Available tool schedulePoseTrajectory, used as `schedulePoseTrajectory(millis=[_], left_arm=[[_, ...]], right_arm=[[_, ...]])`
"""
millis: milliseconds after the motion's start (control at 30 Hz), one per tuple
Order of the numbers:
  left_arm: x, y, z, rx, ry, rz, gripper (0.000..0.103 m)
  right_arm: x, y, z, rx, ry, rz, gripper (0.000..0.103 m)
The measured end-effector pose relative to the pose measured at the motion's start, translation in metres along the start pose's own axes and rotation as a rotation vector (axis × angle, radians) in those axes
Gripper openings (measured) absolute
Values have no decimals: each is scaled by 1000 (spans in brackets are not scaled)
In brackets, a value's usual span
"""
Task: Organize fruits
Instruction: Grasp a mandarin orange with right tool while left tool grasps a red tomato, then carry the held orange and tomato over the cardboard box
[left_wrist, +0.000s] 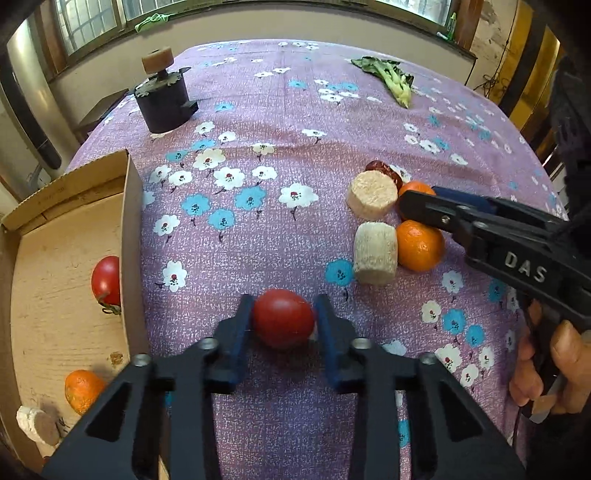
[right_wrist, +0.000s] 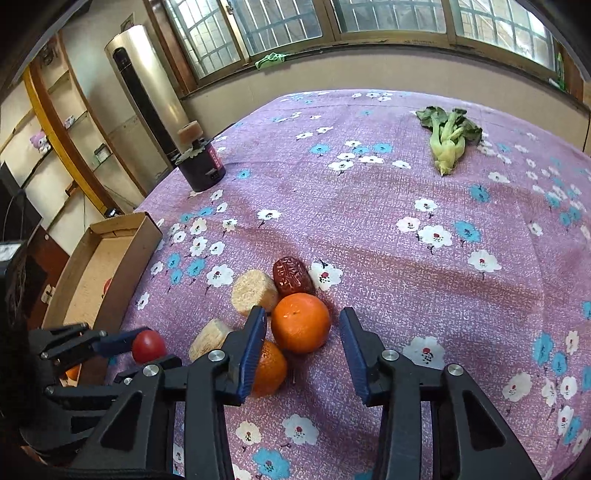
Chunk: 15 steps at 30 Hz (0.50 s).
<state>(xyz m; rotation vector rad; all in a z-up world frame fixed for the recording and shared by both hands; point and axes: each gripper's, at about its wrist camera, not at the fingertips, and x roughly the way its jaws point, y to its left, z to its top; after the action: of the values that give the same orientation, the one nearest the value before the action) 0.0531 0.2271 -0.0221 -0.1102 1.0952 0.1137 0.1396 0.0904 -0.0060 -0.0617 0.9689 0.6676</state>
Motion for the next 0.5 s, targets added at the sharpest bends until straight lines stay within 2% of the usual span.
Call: schedulePoseTrajectory(millis=[67, 267, 500], left_arm=[[-1, 0, 0, -2, 0, -19, 29], [-12, 0, -6, -9, -25, -70, 29], [-33, 3, -19, -19, -59, -78, 29]], right_arm=[[2, -1, 1, 6, 4, 16, 34], [-17, 9, -5, -17, -28, -18, 33], [-52, 28, -20, -39, -76, 3, 33]])
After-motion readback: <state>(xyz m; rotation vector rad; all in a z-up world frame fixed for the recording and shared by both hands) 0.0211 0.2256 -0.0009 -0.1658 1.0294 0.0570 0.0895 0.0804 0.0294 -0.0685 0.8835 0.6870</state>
